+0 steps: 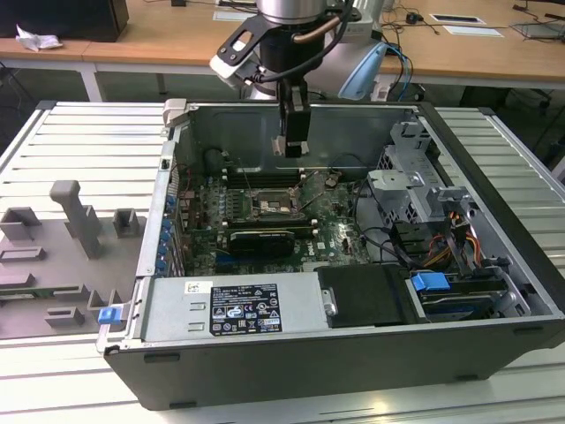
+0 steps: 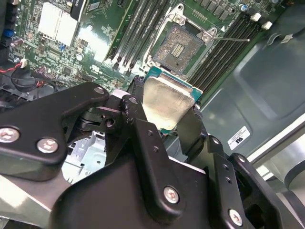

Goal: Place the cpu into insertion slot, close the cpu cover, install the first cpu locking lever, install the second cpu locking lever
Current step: 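Place the cpu into insertion slot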

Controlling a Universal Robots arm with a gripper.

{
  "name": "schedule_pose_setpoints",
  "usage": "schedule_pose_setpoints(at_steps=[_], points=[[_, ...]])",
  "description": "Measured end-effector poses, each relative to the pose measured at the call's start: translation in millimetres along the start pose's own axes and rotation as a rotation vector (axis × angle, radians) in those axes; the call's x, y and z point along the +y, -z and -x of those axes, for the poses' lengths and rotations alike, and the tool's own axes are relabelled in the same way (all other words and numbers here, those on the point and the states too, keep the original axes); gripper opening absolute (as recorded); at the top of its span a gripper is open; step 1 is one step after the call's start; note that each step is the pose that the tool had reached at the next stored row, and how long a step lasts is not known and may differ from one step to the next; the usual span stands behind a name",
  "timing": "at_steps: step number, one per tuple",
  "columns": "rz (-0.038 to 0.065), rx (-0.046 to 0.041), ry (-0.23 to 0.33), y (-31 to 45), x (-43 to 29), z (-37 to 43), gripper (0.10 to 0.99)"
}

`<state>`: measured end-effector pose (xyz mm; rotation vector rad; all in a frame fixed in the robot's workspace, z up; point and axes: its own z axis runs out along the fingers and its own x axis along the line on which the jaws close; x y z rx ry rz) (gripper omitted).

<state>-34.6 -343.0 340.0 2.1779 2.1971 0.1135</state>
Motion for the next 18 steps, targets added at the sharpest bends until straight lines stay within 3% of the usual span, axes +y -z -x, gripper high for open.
schedule_pose_setpoints(at_steps=[18], points=[[-0.006,-0.0002,0.000,-15.6,-1.4,-0.1,0.525]])
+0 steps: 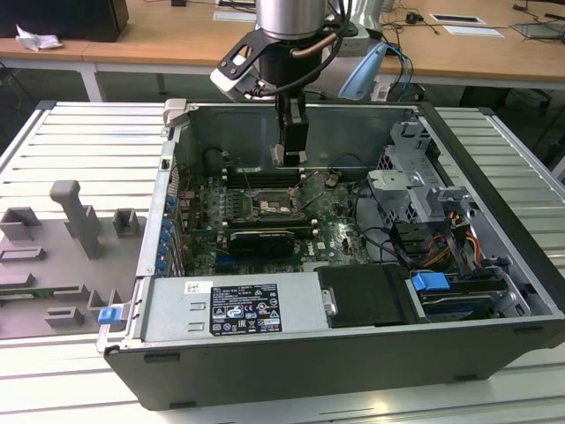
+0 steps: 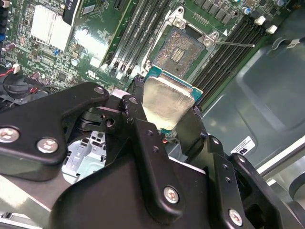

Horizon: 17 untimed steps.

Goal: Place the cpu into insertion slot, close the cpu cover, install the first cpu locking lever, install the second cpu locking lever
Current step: 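Place the cpu into insertion slot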

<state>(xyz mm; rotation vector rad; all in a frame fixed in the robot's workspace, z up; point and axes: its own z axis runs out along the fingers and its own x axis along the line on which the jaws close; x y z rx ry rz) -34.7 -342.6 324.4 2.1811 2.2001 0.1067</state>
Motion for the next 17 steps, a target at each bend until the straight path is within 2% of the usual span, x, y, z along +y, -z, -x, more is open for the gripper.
schedule_pose_setpoints(at_steps=[7,15,17], points=[[-0.001,0.0000,0.000,-5.5,-0.4,0.1,0.525],[-0.001,-0.0014,0.000,-8.3,-0.6,0.2,0.525],[0.005,-0.0018,0.000,-9.7,-0.9,0.2,0.525]])
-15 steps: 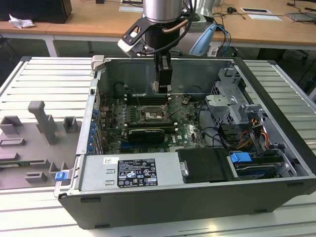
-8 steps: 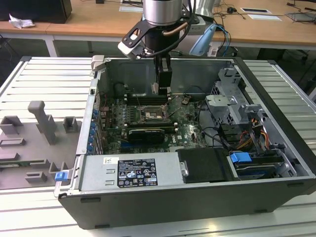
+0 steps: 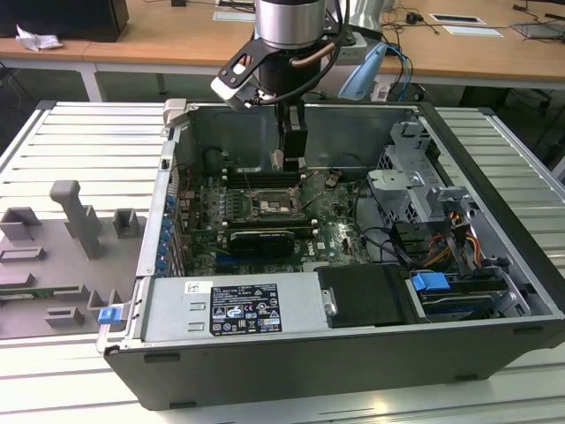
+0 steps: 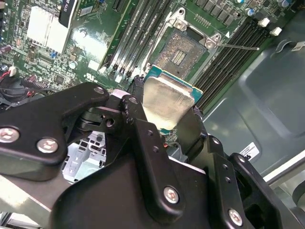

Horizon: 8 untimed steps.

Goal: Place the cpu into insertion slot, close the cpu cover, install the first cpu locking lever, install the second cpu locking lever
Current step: 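Place the cpu into insertion slot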

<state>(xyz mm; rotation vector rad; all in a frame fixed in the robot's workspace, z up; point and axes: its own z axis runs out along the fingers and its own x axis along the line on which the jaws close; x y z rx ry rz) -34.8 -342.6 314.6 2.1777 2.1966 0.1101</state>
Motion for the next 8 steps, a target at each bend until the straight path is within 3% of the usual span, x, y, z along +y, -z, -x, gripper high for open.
schedule_pose_setpoints(at_steps=[2,8], points=[[0.009,0.0001,0.002,-3.1,-1.2,0.0,0.525],[0.009,0.0005,0.007,-19.8,-17.8,-0.8,0.525]])
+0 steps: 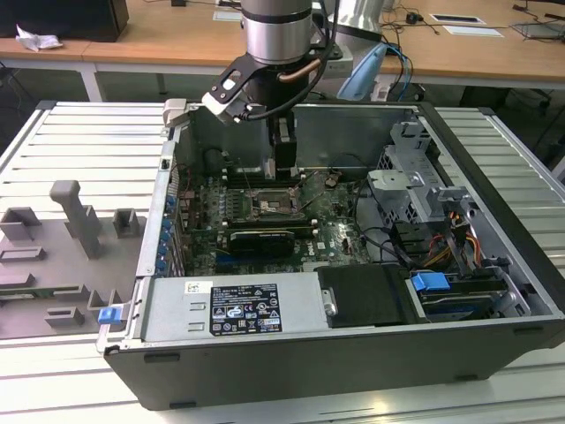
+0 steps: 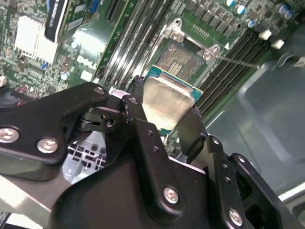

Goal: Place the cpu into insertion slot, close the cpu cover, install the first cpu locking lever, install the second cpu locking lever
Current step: 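Place the cpu into insertion slot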

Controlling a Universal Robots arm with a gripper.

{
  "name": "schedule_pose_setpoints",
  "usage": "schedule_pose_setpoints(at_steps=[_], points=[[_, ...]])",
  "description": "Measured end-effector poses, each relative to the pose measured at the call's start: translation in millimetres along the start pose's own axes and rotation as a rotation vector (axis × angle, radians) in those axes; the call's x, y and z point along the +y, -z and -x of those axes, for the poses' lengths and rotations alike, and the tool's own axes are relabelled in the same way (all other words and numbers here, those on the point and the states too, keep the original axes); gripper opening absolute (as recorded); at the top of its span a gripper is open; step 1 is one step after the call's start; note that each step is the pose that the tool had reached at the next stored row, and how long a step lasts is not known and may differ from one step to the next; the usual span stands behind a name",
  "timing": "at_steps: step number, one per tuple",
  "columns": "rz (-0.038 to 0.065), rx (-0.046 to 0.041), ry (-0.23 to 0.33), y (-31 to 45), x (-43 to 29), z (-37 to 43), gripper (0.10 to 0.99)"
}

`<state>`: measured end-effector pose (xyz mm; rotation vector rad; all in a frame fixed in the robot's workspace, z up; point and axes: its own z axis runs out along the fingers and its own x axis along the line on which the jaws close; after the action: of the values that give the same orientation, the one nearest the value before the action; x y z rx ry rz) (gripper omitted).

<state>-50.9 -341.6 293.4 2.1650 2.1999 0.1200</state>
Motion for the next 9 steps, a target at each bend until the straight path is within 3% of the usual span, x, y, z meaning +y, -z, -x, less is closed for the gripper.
schedule_pose_setpoints(at_steps=[6,9], points=[[0.000,0.0002,0.002,-18.7,-1.6,-1.1,0.525],[0.000,0.0003,0.003,-24.3,-1.6,-1.5,0.525]])
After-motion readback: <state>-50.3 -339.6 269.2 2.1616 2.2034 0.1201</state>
